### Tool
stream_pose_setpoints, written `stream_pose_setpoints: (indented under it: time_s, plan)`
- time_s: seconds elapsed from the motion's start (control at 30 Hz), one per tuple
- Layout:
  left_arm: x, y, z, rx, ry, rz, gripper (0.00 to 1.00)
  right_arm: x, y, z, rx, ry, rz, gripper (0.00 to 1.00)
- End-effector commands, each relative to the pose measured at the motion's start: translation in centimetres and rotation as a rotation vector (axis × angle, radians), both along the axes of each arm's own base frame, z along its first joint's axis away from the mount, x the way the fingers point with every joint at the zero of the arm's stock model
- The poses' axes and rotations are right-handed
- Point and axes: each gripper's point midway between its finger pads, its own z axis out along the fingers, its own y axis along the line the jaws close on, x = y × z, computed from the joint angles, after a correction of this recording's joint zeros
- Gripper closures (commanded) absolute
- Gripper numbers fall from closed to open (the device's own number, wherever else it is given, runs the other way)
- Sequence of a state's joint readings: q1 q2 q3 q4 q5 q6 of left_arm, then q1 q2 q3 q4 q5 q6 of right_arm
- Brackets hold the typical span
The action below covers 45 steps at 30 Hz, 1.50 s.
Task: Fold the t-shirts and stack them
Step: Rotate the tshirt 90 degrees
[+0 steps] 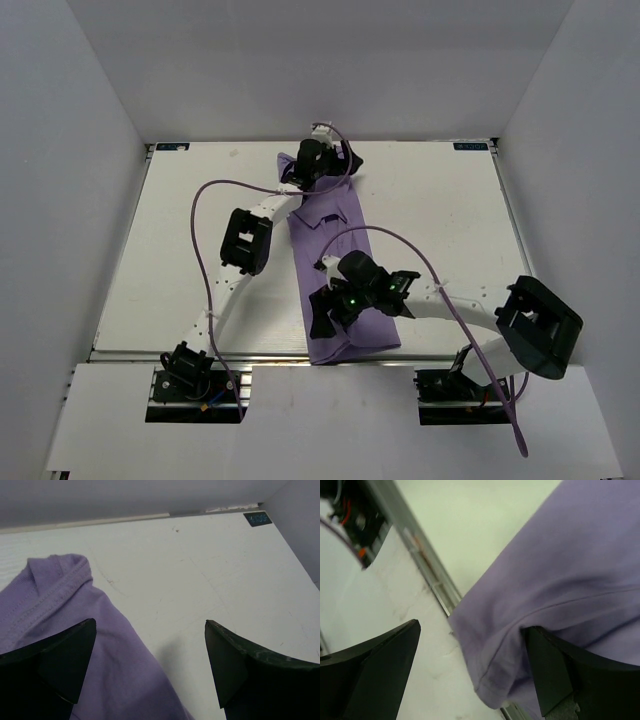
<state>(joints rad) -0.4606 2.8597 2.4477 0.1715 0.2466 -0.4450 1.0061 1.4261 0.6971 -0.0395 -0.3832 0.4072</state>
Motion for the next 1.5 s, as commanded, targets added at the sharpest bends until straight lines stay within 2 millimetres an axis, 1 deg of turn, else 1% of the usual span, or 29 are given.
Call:
stream_pose_setpoints:
  time_s: [0.0, 0.1, 0.17, 0.23, 0.27, 0.33, 0.37, 0.4, 0.43, 0.47, 0.5, 0.53, 0.57, 0.63, 0.67, 0.7, 0.73, 0.77, 0.8, 0.83, 0.87, 0.9, 0.93, 0.97, 1.0, 1.03, 1.1, 1.17, 1.47]
  plan:
    - [0.7, -0.3, 8.0, -0.077, -0.164, -0.008, 0.0, 2.9, -0.5, 1.2, -0.066, -0.103, -0.126, 0.1]
    - [0.5, 0.0, 12.8, -0.06, -0.266, -0.012, 0.0, 4.6, -1.3, 2.2, -0.084, -0.16, -0.229, 0.1]
    - [0.0, 1.2, 18.9, -0.054, -0.345, 0.026, 0.0, 6.6, -2.3, 3.2, -0.103, -0.241, -0.332, 0.1]
    - [-0.4, 2.8, 21.6, -0.002, -0.374, 0.088, 0.0, 7.5, -3.0, 4.4, -0.119, -0.272, -0.383, 0.1]
    - [-1.4, 4.5, 26.1, -0.008, -0.415, 0.12, 0.0, 8.7, -4.0, 4.6, -0.159, -0.319, -0.442, 0.1]
    - [-1.9, 7.9, 28.5, 0.029, -0.388, 0.202, 0.0, 10.5, -4.9, 5.3, -0.201, -0.364, -0.53, 0.1]
    - [-3.8, 9.4, 31.3, 0.032, -0.388, 0.238, 0.0, 11.2, -5.8, 5.0, -0.244, -0.378, -0.567, 0.1]
    - [-3.9, 12.3, 32.1, 0.063, -0.371, 0.338, 0.0, 11.8, -6.5, 4.5, -0.288, -0.373, -0.593, 0.1]
    - [-4.9, 14.1, 31.6, 0.138, -0.334, 0.389, 0.0, 12.9, -6.2, 5.8, -0.282, -0.392, -0.636, 0.1]
    - [-5.7, 16.3, 28.6, 0.205, -0.251, 0.451, 0.0, 13.4, -6.2, 5.4, -0.307, -0.395, -0.647, 0.1]
    - [-8.4, 20.1, 32.1, 0.212, -0.264, 0.594, 0.0, 14.5, -6.3, 5.6, -0.305, -0.396, -0.675, 0.1]
    - [-10.0, 21.7, 31.6, 0.232, -0.229, 0.643, 0.0, 15.7, -5.8, 7.2, -0.272, -0.418, -0.699, 0.1]
    - [-12.1, 23.1, 26.0, 0.297, -0.106, 0.668, 0.0, 16.7, -5.7, 6.5, -0.292, -0.419, -0.708, 0.1]
    - [-15.9, 25.6, 24.0, 0.299, -0.047, 0.729, 0.0, 19.5, -5.5, 7.9, -0.274, -0.474, -0.726, 0.1]
    - [-19.5, 26.9, 22.1, 0.268, 0.003, 0.74, 0.0, 20.9, -4.8, 7.0, -0.308, -0.48, -0.71, 0.1]
    - [-21.2, 27.5, 21.0, 0.255, 0.025, 0.746, 0.0, 22.5, -3.7, 8.6, -0.271, -0.502, -0.717, 0.1]
    - [-22.8, 27.8, 19.9, 0.238, 0.048, 0.738, 0.0, 24.1, -3.9, 7.4, -0.311, -0.503, -0.702, 0.1]
    - [-25.8, 28.5, 17.4, 0.173, 0.12, 0.756, 0.0, 26.3, -2.2, 10.6, -0.24, -0.536, -0.725, 0.1]
    - [-26.9, 28.1, 16.2, 0.13, 0.148, 0.725, 0.0, 27.4, -1.6, 9.3, -0.261, -0.526, -0.711, 0.1]
    - [-28.7, 28.0, 12.1, 0.157, 0.197, 0.685, 0.0, 28.9, -1.4, 7.4, -0.281, -0.492, -0.694, 0.1]
    - [-29.3, 26.8, 11.6, 0.122, 0.185, 0.604, 0.0, 31.1, 0.3, 10.7, -0.213, -0.541, -0.699, 0.1]
    - [-29.5, 26.4, 11.4, 0.113, 0.175, 0.575, 0.0, 32.4, 0.7, 6.7, -0.279, -0.51, -0.665, 0.1]
    - [-30.2, 26.3, 10.3, 0.126, 0.213, 0.561, 0.0, 33.0, 0.5, 5.7, -0.307, -0.497, -0.614, 0.1]
    - [-30.8, 26.1, 9.5, 0.151, 0.241, 0.55, 0.0, 34.5, 1.4, 7.2, -0.286, -0.527, -0.623, 0.1]
    - [-31.8, 26.2, 8.0, 0.186, 0.312, 0.556, 0.0, 36.4, 2.0, 4.5, -0.336, -0.532, -0.593, 0.1]
    - [-32.4, 26.2, 7.1, 0.202, 0.338, 0.545, 0.0, 37.6, 2.7, 5.8, -0.321, -0.552, -0.597, 0.1]
    - [-33.4, 26.4, 6.2, 0.219, 0.369, 0.529, 0.0, 39.5, 2.8, 5.1, -0.336, -0.55, -0.611, 0.1]
    - [-34.2, 26.9, 5.8, 0.219, 0.363, 0.539, 0.0, 40.2, 2.8, 1.9, -0.352, -0.508, -0.587, 0.1]
    - [-36.1, 25.6, 4.9, 0.193, 0.336, 0.411, 0.0, 42.8, -0.8, -3.9, -0.473, -0.49, -0.636, 0.1]
